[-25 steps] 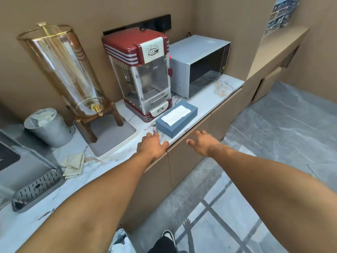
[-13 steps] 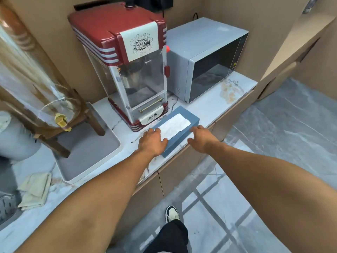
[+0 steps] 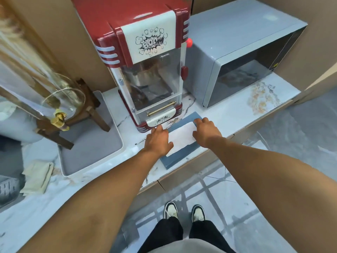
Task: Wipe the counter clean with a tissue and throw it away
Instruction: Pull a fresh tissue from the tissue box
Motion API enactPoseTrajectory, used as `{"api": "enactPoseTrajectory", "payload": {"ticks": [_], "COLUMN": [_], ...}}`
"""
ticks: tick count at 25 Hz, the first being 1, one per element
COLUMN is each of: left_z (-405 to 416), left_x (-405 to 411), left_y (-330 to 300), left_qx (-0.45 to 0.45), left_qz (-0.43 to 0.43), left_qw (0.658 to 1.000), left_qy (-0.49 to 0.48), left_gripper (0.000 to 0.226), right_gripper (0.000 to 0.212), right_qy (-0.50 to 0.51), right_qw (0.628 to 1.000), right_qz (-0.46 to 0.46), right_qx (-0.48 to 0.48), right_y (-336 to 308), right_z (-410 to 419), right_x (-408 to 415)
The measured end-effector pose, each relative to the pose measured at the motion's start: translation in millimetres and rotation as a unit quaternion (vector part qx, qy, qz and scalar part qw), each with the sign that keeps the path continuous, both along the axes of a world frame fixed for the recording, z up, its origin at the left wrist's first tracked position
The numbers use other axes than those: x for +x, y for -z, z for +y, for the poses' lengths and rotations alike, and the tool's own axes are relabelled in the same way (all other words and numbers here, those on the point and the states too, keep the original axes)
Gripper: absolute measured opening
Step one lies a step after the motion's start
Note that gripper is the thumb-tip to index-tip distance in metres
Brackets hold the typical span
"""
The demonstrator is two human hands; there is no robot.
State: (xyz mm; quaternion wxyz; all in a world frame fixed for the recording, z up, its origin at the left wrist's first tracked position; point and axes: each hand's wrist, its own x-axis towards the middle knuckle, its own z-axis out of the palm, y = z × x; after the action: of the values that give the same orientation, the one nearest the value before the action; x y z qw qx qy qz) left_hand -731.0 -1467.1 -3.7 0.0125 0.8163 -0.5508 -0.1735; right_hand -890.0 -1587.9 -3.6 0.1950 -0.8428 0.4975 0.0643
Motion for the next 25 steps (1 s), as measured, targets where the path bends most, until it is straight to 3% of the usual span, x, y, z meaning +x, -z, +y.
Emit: {"api": "enactPoseTrajectory", "payload": {"ticks": [5,13,20,25], "left_z": [-3,1,26,70], "left_x": [-4,-9,-4,5], "left_y": [3,2,-8,-27], "left_qx": [-0.006,-0.063,-0.097,-0.116], "left_qz": [-0.022,0.037,0.122,0.110], "left_qw": [1.000,0.992,0.944,0.907], "left_qy": [-0.020,-0.105,-0.292,-0.389], "left_gripper": [0.040,0.023,0.020,0.015], "right_gripper": [0.044,0.024,0.011,0.012], "right_qy": [-0.040,-0.083,-0.129,-0.219], "right_qw": [0.999,0.996,0.984,0.962], "right_qz": [0.023,-0.028,-0.083,-0.129], "right_qx": [0.004,0.024,0.085,0.095], "right_y": [5,12,-6,-19], "right_z": [-19,-33,-29,4], "right_x": [8,14,29,59]}}
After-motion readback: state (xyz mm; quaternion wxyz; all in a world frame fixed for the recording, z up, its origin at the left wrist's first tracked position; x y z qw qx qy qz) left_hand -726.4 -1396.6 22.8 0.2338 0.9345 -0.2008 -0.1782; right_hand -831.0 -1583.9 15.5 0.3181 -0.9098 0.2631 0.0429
